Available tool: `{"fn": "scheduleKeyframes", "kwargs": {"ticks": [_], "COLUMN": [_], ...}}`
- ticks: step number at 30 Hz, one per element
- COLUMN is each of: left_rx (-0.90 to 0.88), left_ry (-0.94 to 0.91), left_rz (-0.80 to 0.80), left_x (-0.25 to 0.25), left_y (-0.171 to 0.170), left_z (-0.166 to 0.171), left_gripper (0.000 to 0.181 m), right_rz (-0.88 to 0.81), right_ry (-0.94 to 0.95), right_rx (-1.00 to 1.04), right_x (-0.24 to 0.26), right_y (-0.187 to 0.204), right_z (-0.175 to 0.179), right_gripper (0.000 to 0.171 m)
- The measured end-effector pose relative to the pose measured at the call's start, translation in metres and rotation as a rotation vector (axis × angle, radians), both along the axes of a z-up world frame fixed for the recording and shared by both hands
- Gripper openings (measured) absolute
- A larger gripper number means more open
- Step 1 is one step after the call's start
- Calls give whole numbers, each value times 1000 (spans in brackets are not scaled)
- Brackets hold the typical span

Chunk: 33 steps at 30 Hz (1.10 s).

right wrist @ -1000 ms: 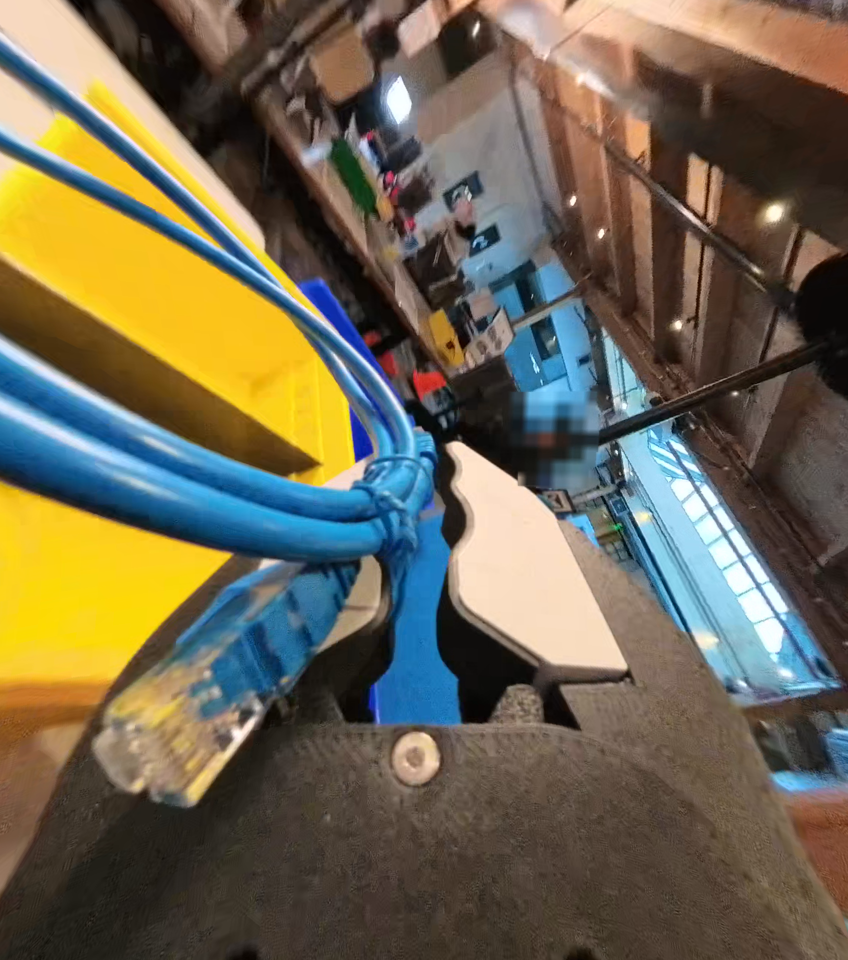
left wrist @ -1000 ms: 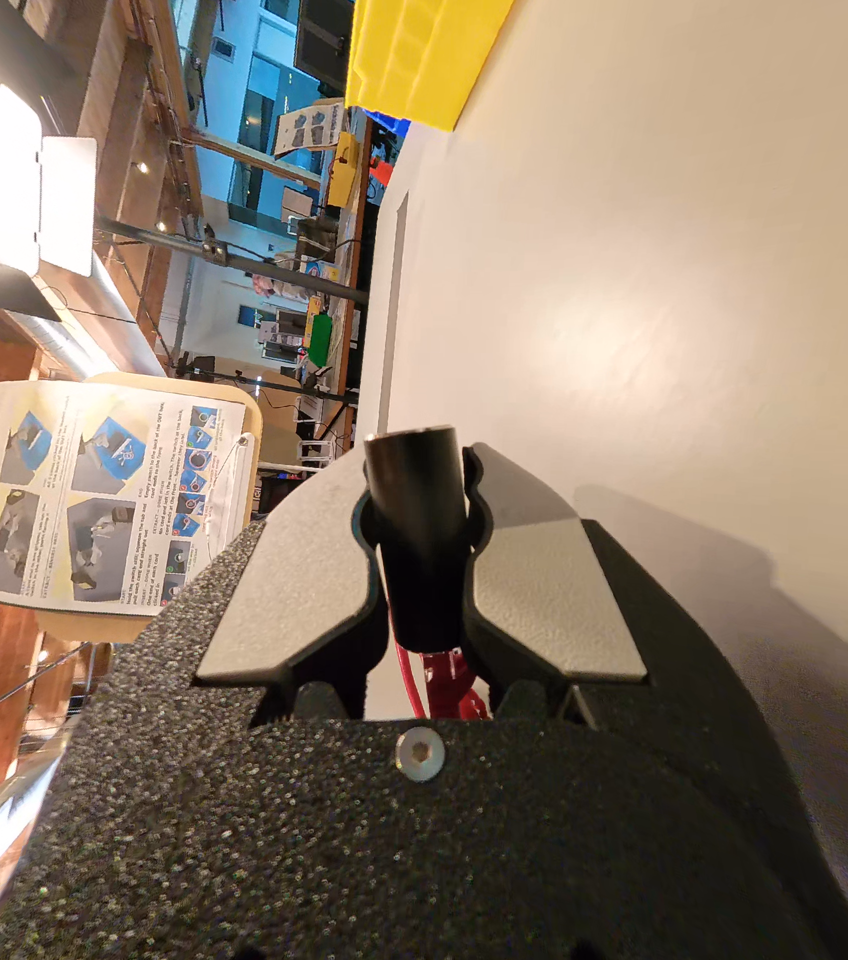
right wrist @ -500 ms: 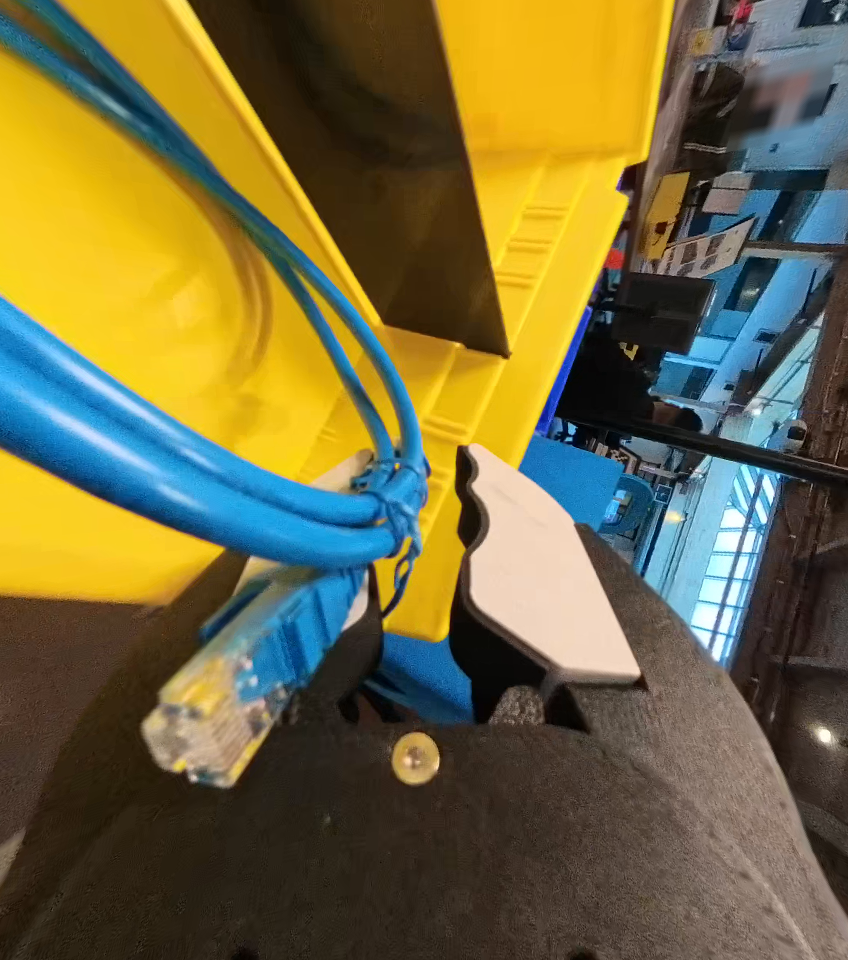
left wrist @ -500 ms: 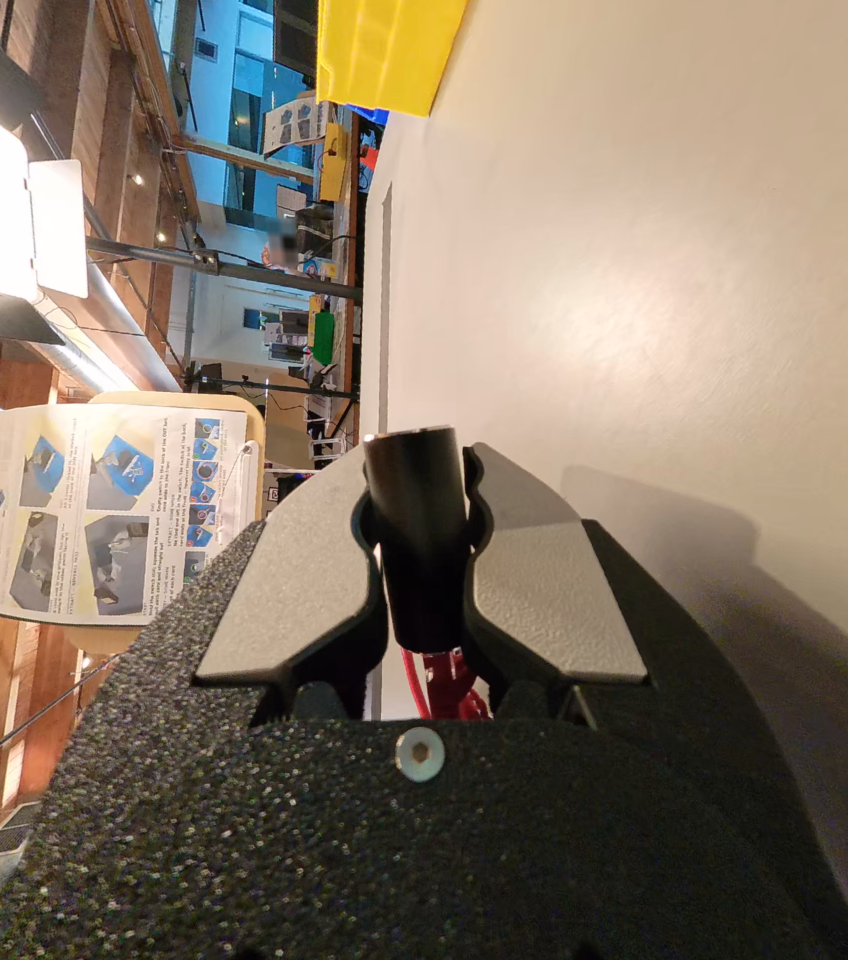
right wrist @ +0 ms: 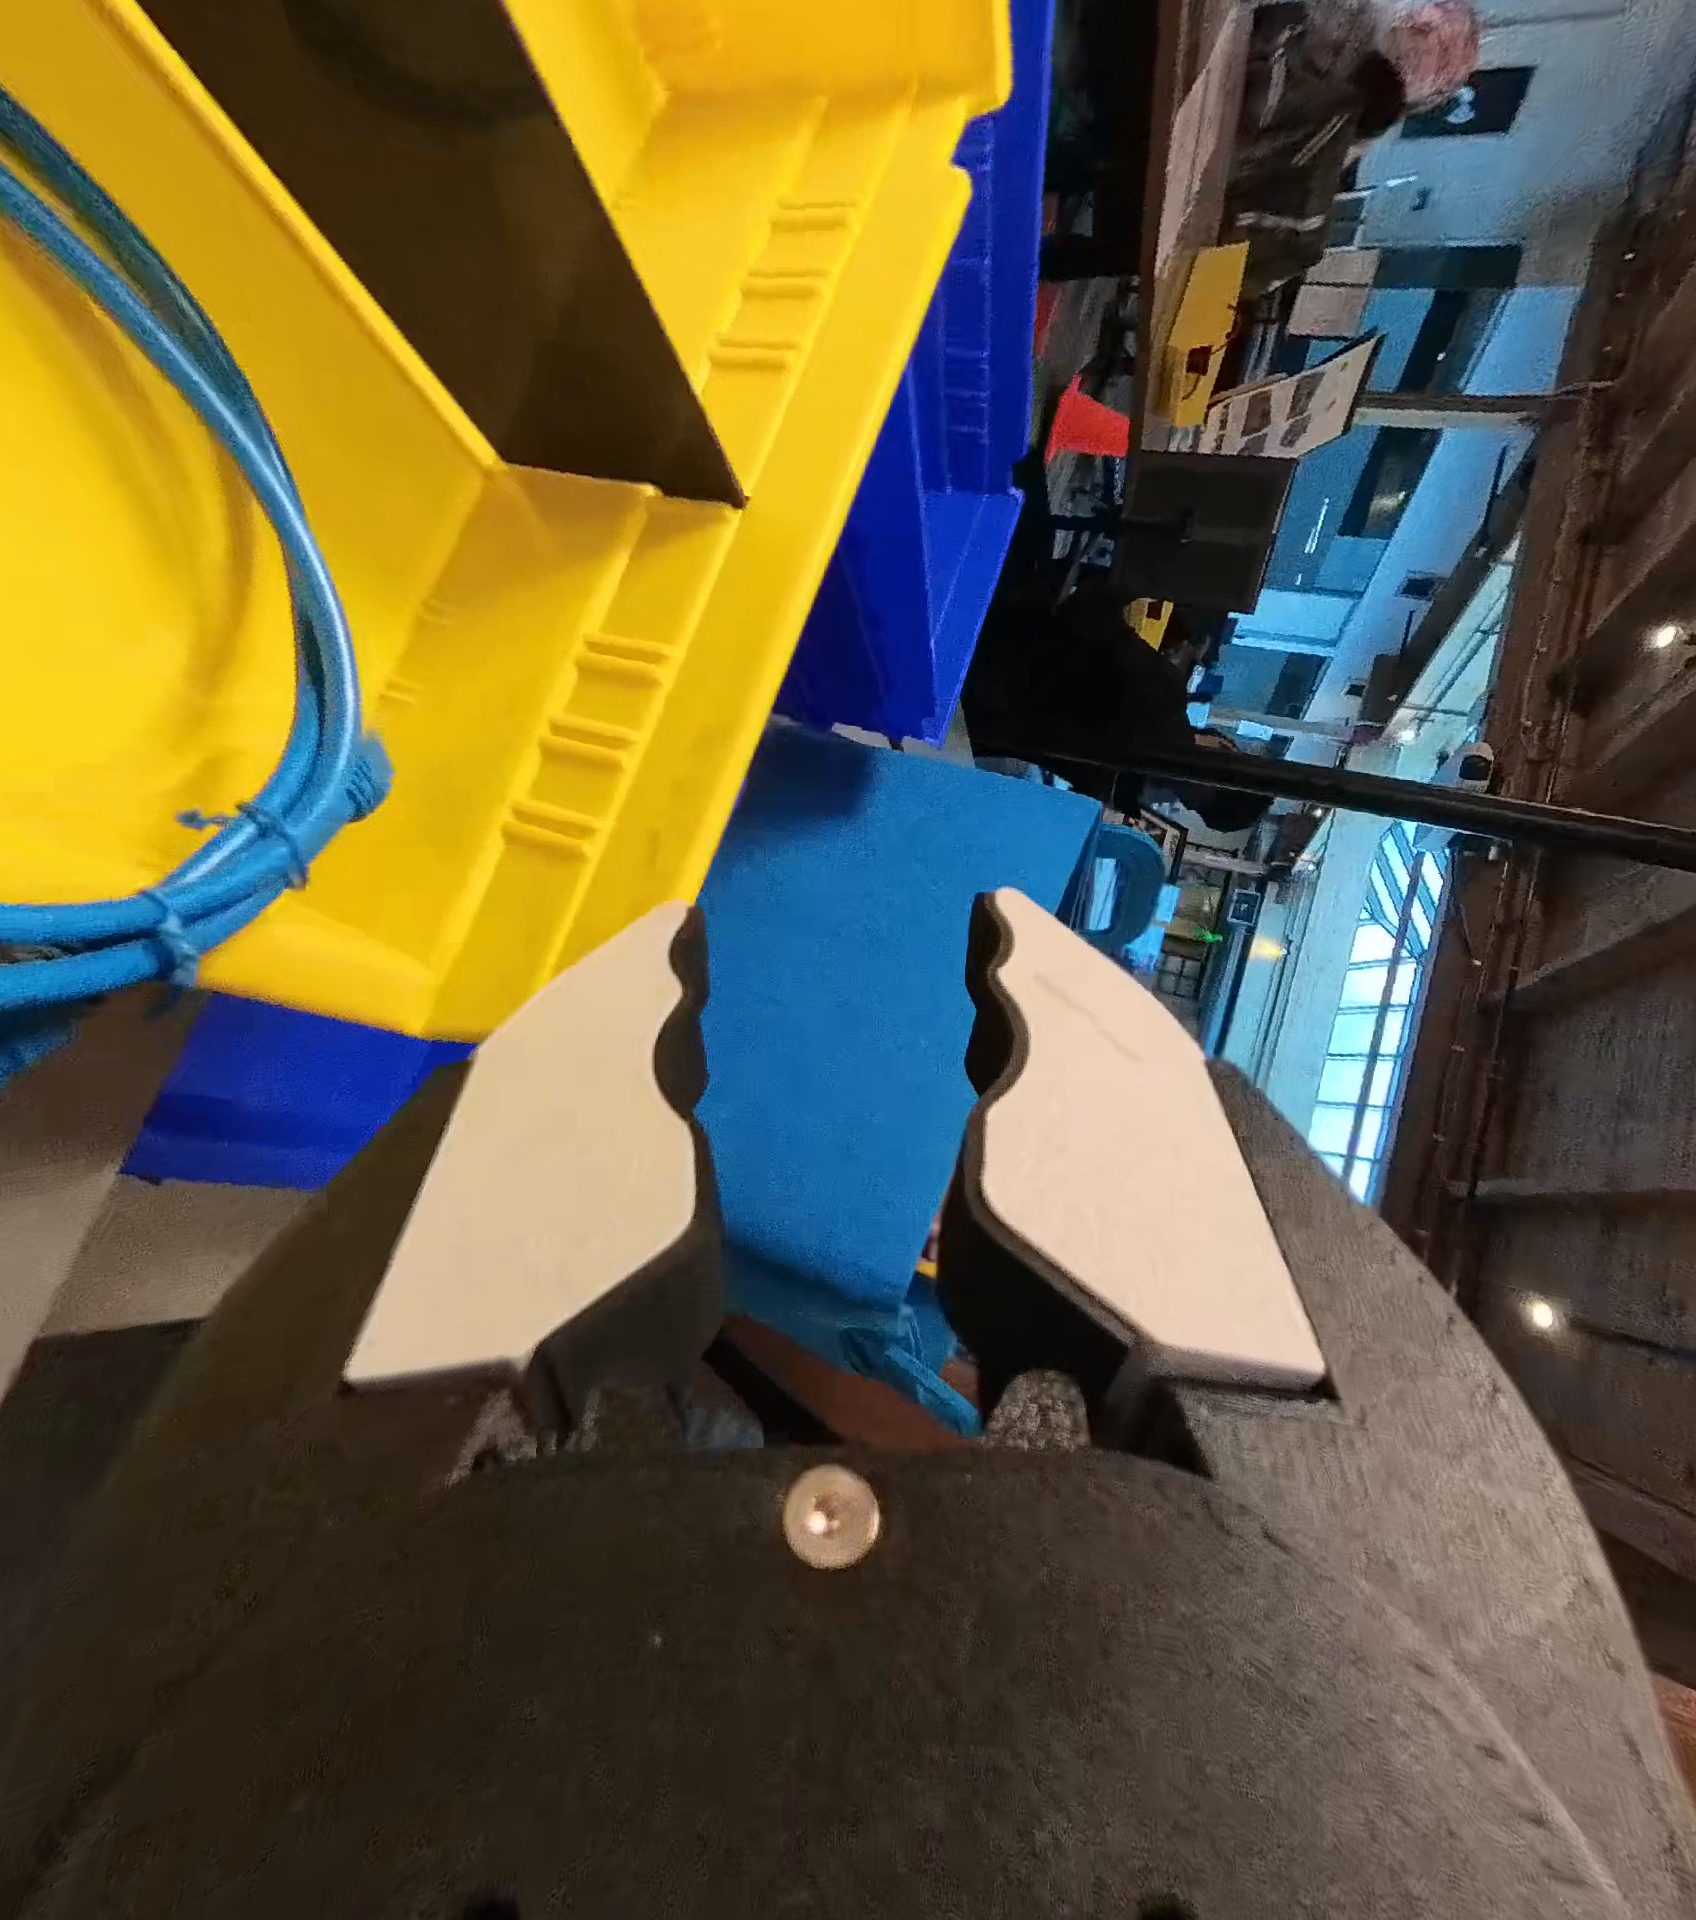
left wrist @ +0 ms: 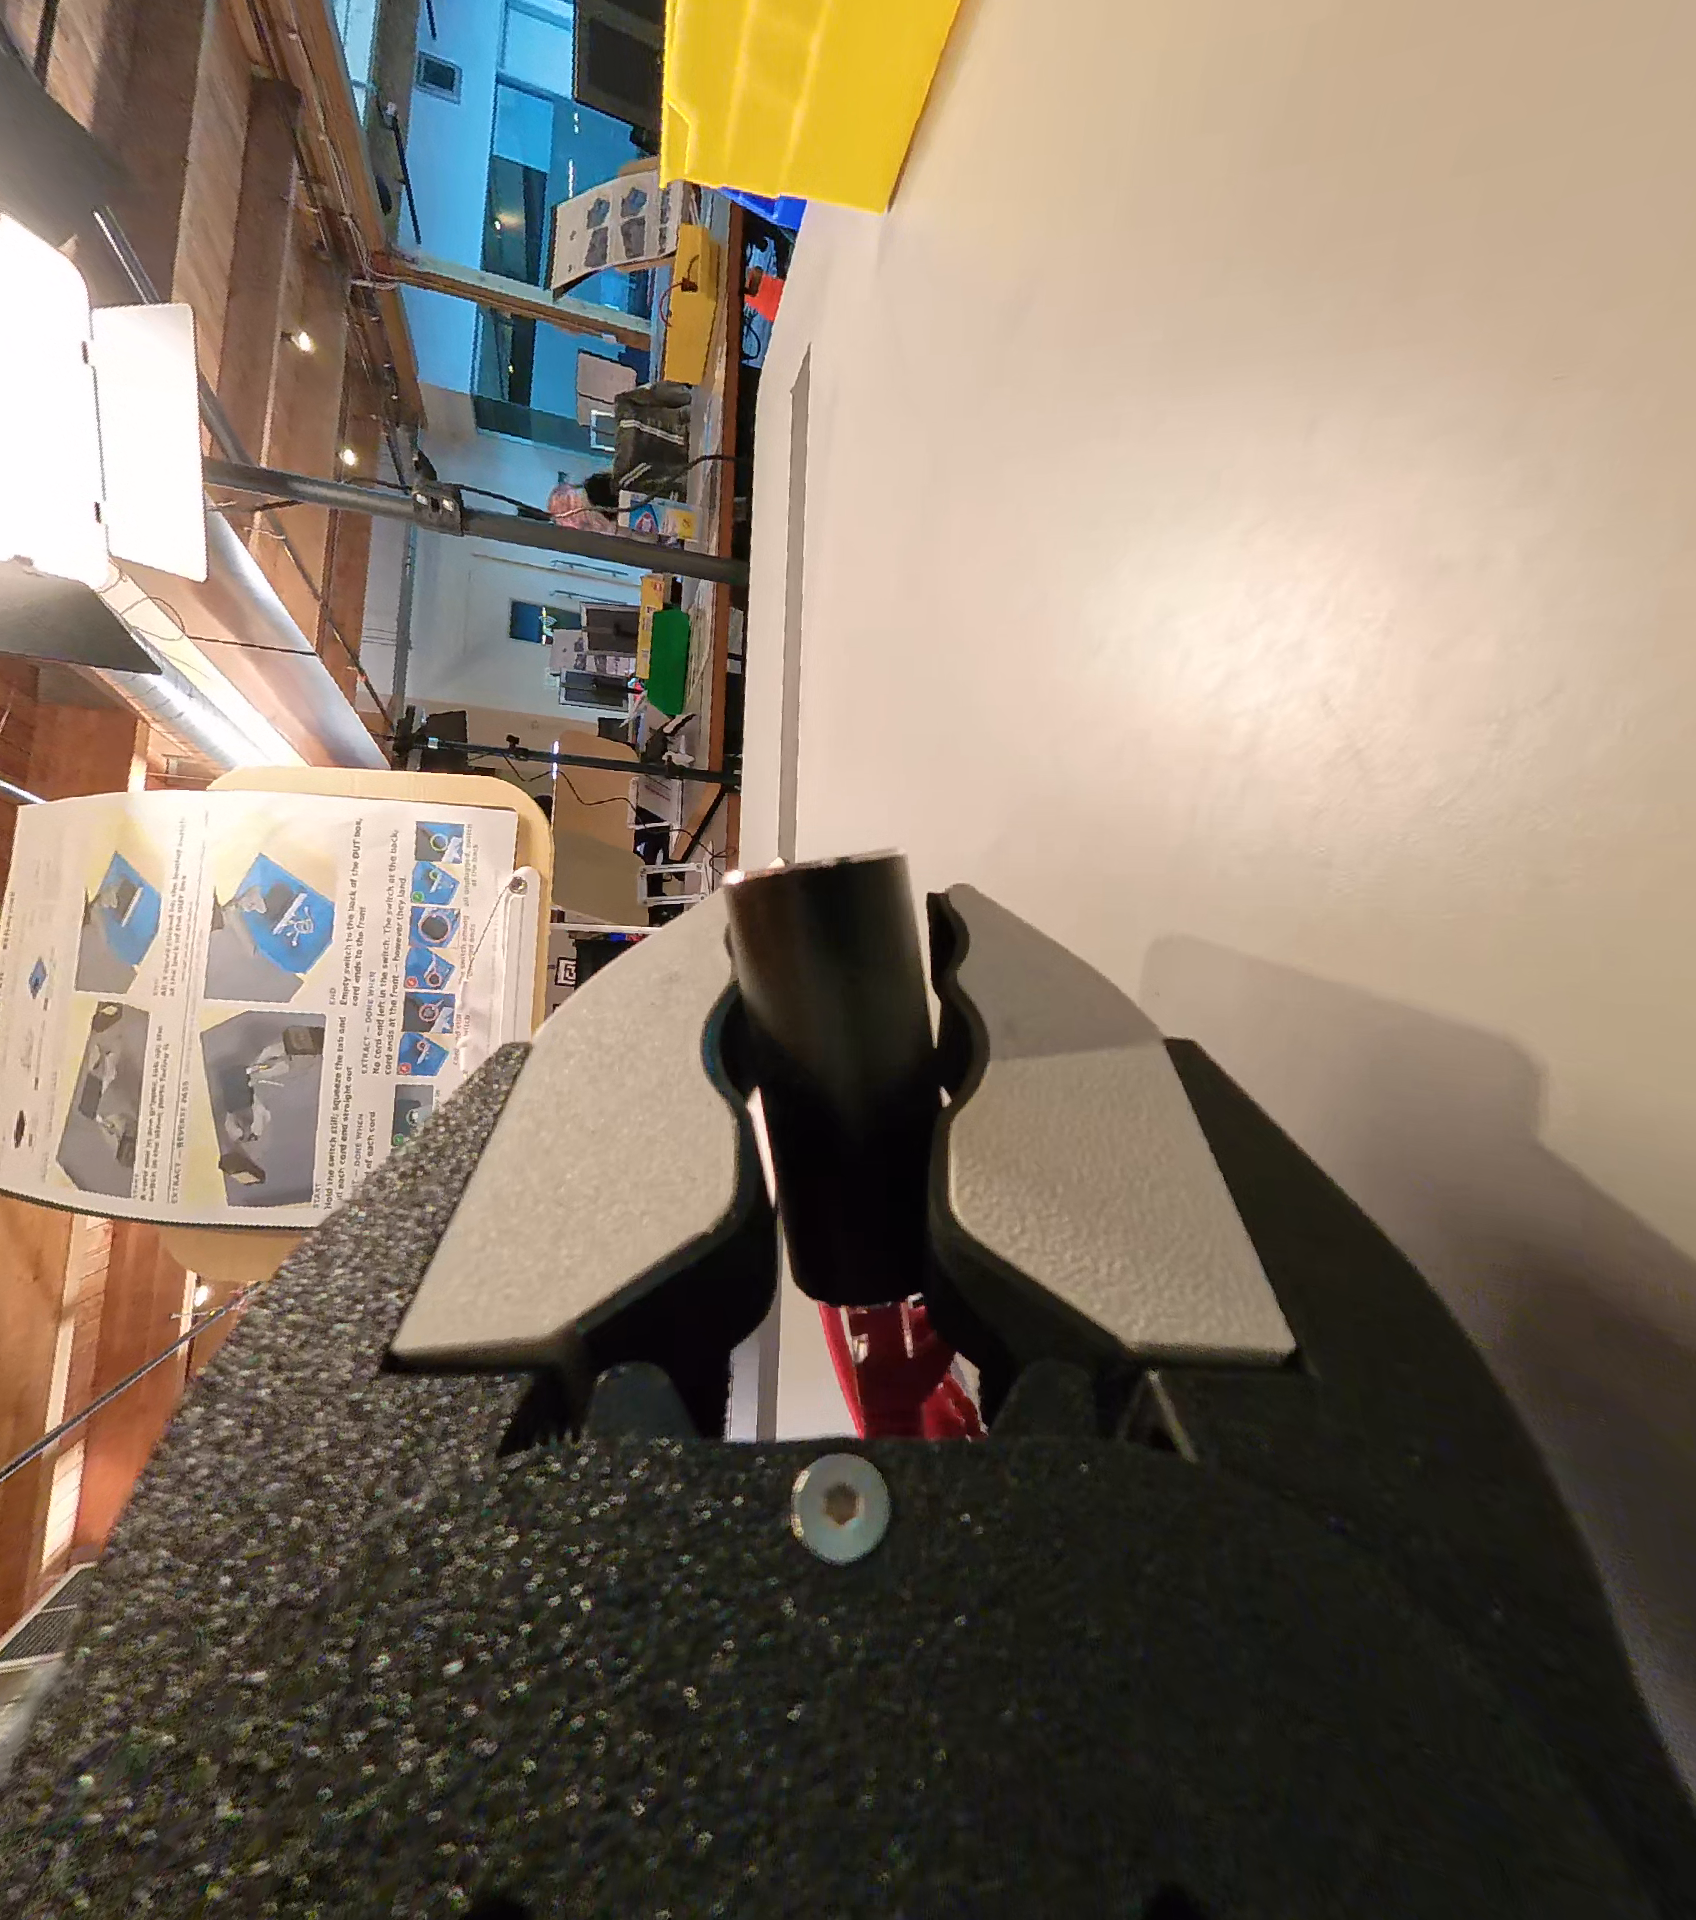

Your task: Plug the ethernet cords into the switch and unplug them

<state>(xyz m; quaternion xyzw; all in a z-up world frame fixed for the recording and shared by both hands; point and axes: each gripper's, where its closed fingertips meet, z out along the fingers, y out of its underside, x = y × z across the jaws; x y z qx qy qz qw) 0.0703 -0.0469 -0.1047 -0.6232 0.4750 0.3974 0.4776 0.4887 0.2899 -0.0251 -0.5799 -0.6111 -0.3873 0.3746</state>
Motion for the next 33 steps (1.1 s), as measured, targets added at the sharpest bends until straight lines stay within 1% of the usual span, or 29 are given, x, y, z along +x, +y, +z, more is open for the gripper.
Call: {"fn": "scheduleKeyframes", "kwargs": {"ticks": [2, 4, 7, 10, 12, 14, 17, 18, 20, 23, 26, 31, 33], "left_rx": [9, 15, 23, 27, 28, 31, 33, 33, 31, 28, 31, 37, 40], "left_ry": [-16, -31, -33, -39, -33, -25, -18, -17, -14, -17, -17, -9, -2], "left_rz": [1, -1, 2, -2, -4, -5, -6, -6, -6, -7, -8, -10, -10], "left_x": [0, -1, -2, -1, 0, 1, 2, 2, 2, 2, 2, 4, 5], "left_y": [0, -1, -1, -1, -2, -2, -1, -1, 0, 0, 0, 0, -1], "left_z": [2, 4, 6, 8, 8, 8, 8, 7, 6, 5, 6, 7, 7], "left_gripper": [30, 30, 30, 30, 30, 30, 30, 30, 30, 30, 30, 30, 30], "right_rz": [81, 202, 322, 412, 457, 450, 365, 344, 315, 318, 348, 367, 377], "right_ry": [109, 200, 249, 312, 323, 245, 118, 94, 76, 87, 102, 82, 94], "right_rx": [-38, -167, -276, -313, -379, -438, -462, -465, -469, -483, -444, -371, -371], "right_x": [-18, -36, -39, -36, -40, -42, -40, -40, -40, -42, -48, -51, -54], "right_y": [-20, -55, -98, -123, -133, -133, -118, -113, -107, -105, -100, -90, -86], "right_z": [-3, -19, -31, -30, -40, -61, -86, -90, -93, -87, -73, -33, -17], "right_gripper": [48, 47, 47, 46, 43, 43, 40, 34, 10, 8, 7, 6, 6]}}
